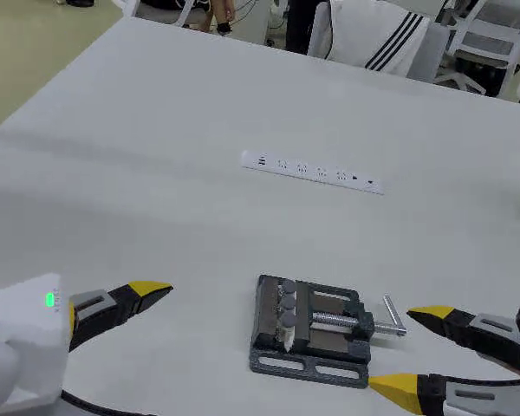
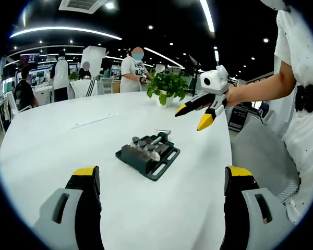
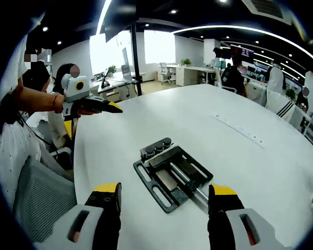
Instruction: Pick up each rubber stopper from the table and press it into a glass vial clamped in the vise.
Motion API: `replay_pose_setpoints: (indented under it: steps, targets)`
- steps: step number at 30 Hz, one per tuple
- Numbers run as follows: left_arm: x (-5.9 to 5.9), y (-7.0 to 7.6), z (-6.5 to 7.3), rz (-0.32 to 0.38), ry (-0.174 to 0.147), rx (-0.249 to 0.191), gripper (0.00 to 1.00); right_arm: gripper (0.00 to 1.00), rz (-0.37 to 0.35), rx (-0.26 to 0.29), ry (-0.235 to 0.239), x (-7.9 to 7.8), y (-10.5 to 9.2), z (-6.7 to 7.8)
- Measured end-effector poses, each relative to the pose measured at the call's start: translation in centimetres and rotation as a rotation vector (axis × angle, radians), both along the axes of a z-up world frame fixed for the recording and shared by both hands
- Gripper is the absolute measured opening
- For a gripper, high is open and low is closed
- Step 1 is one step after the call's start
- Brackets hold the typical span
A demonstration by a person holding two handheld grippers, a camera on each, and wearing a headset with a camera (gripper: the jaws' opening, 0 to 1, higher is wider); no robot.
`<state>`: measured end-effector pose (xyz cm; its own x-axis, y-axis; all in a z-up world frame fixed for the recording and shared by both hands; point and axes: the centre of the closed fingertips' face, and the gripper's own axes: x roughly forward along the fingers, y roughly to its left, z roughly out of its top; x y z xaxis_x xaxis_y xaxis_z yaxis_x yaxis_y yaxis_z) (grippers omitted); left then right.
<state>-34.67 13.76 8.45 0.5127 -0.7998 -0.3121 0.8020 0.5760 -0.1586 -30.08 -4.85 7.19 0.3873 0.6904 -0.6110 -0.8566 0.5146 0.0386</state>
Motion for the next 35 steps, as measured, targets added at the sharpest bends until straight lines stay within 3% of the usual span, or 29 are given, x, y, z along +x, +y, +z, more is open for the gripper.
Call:
replay_pose_setpoints:
  steps: [11, 19, 35]
  targets:
    - [0.3, -0.8, -1.2, -0.003, 0.017, 0.059, 0.99, 0.78, -0.063, 0.119, -0.044, -0.2, -1.9, 0.3]
    - [0.3, -1.2, -1.5, 0.002, 0.026, 0.072, 0.99, 0.8, -0.065, 0.131, -0.048, 0.0, -2.3, 0.1]
    - [0.4, -2.1, -1.3, 0.003, 0.011, 0.071, 0.99, 0.8, -0.059, 0.157, -0.064, -0.1, -2.0, 1.6]
